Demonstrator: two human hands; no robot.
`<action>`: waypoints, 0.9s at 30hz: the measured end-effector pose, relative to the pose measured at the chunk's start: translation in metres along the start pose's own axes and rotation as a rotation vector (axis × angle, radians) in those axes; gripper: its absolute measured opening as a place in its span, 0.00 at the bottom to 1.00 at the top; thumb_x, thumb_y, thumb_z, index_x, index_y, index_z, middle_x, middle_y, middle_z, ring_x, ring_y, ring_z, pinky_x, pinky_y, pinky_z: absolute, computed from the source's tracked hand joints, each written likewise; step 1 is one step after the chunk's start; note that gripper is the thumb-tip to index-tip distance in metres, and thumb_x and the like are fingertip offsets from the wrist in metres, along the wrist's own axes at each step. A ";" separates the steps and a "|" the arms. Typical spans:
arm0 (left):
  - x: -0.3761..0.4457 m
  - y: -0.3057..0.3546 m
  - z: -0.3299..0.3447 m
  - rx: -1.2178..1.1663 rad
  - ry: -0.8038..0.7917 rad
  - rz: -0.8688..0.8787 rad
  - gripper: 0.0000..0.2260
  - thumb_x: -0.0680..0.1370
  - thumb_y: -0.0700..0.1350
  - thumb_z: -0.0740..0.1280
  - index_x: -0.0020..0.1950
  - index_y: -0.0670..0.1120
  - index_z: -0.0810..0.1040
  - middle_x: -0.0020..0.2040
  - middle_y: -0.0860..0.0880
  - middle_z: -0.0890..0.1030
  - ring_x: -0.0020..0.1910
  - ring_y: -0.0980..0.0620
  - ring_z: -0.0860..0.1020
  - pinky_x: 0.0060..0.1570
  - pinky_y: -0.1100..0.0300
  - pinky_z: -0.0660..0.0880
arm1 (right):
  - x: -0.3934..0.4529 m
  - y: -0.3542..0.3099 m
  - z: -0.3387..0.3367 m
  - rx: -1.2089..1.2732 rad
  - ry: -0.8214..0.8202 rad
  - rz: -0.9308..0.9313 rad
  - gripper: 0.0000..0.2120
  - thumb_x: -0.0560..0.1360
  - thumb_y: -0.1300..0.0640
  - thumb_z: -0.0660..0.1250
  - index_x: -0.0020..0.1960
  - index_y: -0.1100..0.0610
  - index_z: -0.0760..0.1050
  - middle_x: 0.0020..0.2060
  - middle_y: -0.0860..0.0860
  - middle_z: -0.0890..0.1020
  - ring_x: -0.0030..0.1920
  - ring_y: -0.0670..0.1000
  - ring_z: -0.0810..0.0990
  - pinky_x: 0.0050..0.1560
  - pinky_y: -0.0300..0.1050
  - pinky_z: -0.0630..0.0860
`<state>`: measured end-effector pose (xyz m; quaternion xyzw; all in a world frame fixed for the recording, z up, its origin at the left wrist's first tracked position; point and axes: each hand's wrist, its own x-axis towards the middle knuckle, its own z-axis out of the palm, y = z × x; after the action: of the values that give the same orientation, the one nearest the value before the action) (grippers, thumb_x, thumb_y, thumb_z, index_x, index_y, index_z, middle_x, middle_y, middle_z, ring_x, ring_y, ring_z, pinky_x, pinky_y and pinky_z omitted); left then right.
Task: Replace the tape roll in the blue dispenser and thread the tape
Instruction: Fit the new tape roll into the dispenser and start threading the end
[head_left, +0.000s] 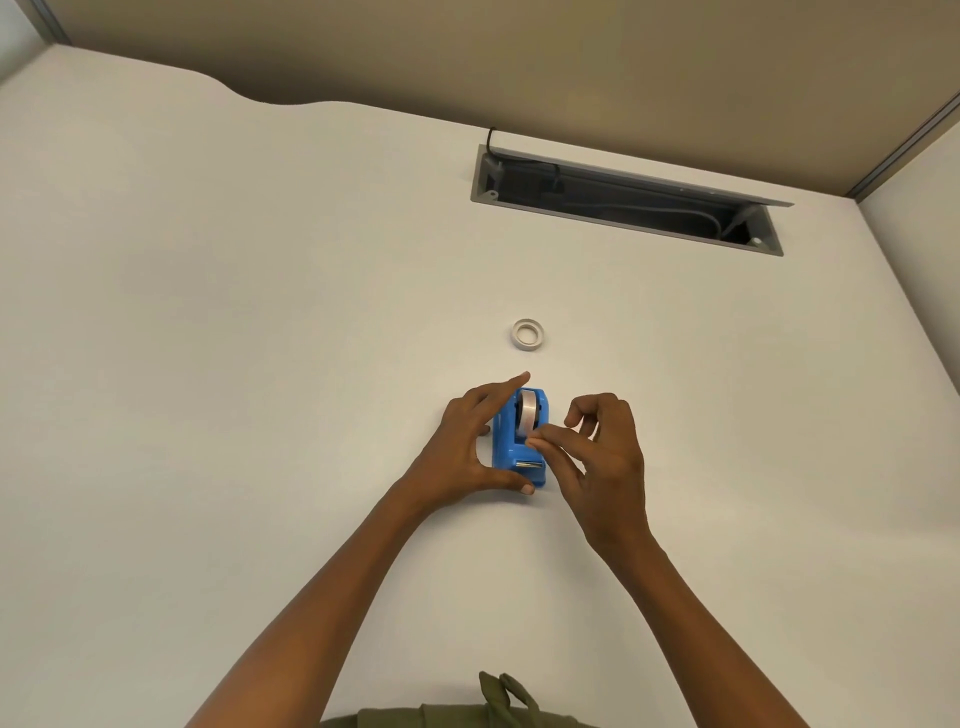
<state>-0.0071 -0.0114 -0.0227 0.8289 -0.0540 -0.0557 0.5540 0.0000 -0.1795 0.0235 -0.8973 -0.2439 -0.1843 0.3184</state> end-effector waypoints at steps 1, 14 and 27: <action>0.000 0.000 0.000 0.003 0.001 0.003 0.45 0.61 0.55 0.79 0.68 0.70 0.54 0.67 0.61 0.64 0.64 0.59 0.64 0.55 0.72 0.66 | -0.001 0.000 0.000 0.002 0.003 0.002 0.06 0.70 0.57 0.71 0.44 0.59 0.83 0.39 0.57 0.76 0.39 0.57 0.72 0.35 0.50 0.73; 0.001 -0.002 0.001 -0.022 0.021 0.009 0.42 0.59 0.55 0.79 0.61 0.77 0.57 0.62 0.72 0.62 0.60 0.70 0.63 0.51 0.80 0.65 | -0.002 -0.002 0.000 0.041 0.037 0.081 0.09 0.70 0.55 0.71 0.45 0.59 0.84 0.38 0.55 0.74 0.39 0.54 0.73 0.37 0.42 0.70; 0.002 -0.002 0.001 0.029 0.004 0.008 0.42 0.60 0.58 0.78 0.64 0.76 0.55 0.64 0.68 0.61 0.64 0.62 0.62 0.54 0.74 0.65 | 0.027 0.002 -0.006 0.179 -0.130 0.172 0.04 0.70 0.61 0.73 0.45 0.57 0.84 0.40 0.48 0.72 0.41 0.51 0.73 0.43 0.33 0.68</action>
<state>-0.0052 -0.0120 -0.0253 0.8366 -0.0570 -0.0512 0.5424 0.0218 -0.1759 0.0398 -0.8930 -0.2015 -0.0755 0.3952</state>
